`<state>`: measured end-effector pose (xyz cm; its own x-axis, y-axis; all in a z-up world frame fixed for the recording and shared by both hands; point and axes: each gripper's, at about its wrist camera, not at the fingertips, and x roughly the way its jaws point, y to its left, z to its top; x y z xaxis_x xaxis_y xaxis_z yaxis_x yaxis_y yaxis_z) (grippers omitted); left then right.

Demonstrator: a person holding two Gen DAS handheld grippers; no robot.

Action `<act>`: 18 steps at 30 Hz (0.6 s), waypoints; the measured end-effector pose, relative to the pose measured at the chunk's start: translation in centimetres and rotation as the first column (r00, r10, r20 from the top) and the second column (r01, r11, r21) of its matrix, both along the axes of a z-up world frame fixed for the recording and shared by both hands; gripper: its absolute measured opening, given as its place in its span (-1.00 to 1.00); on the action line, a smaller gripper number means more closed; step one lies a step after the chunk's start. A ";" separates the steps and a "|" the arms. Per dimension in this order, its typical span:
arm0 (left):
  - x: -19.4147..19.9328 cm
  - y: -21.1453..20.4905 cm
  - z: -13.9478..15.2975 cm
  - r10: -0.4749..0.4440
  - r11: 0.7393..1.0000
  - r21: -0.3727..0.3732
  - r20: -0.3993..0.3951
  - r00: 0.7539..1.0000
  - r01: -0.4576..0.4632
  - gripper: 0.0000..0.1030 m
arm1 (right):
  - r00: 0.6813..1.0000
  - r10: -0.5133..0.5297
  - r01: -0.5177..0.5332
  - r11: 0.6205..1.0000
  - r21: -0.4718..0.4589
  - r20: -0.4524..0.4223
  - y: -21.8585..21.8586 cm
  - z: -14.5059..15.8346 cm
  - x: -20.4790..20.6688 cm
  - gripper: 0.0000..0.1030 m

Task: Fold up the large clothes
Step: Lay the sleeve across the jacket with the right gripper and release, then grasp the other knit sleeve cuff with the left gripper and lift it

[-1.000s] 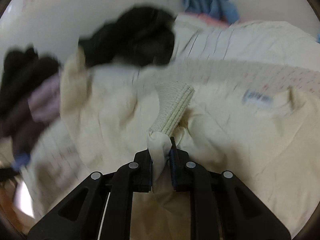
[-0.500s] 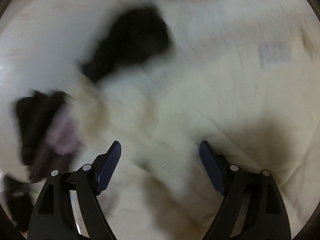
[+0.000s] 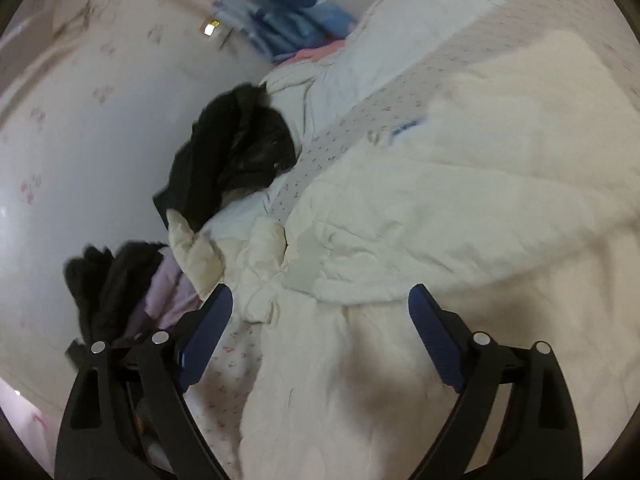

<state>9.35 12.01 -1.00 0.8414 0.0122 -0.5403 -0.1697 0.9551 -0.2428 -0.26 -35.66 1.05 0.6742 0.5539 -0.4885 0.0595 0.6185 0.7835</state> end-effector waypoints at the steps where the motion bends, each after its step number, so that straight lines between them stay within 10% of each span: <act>1: 1.1 -0.4 0.5 0.011 0.997 0.073 -0.013 1.000 -0.010 0.86 | 1.000 -0.009 0.009 1.000 0.015 0.012 0.0 -0.1 -0.1 0.68; 4: 6.9 -1.8 1.8 0.070 0.933 0.358 -0.076 0.995 -0.039 0.86 | 1.000 0.008 -0.008 0.996 0.088 -0.001 -0.3 -1.0 0.2 0.69; 6: 11.8 -3.2 2.1 0.122 0.828 0.558 -0.099 0.988 -0.046 0.86 | 1.000 0.027 -0.025 0.989 0.145 -0.010 0.0 -1.7 0.6 0.69; 10: 19.2 -3.5 1.8 0.195 0.723 0.690 -0.153 0.969 -0.037 0.86 | 0.998 0.069 -0.068 0.984 0.164 -0.001 1.2 -1.7 1.0 0.69; 14: 23.3 -1.7 1.9 0.207 0.798 0.601 -0.208 0.956 -0.042 0.86 | 0.994 0.106 -0.102 0.975 0.196 -0.007 2.7 -1.8 1.5 0.69; 18: 25.4 -1.1 0.7 0.226 0.795 0.604 -0.221 0.949 -0.049 0.86 | 0.990 0.138 -0.129 0.966 0.224 -0.024 3.9 -2.4 1.8 0.69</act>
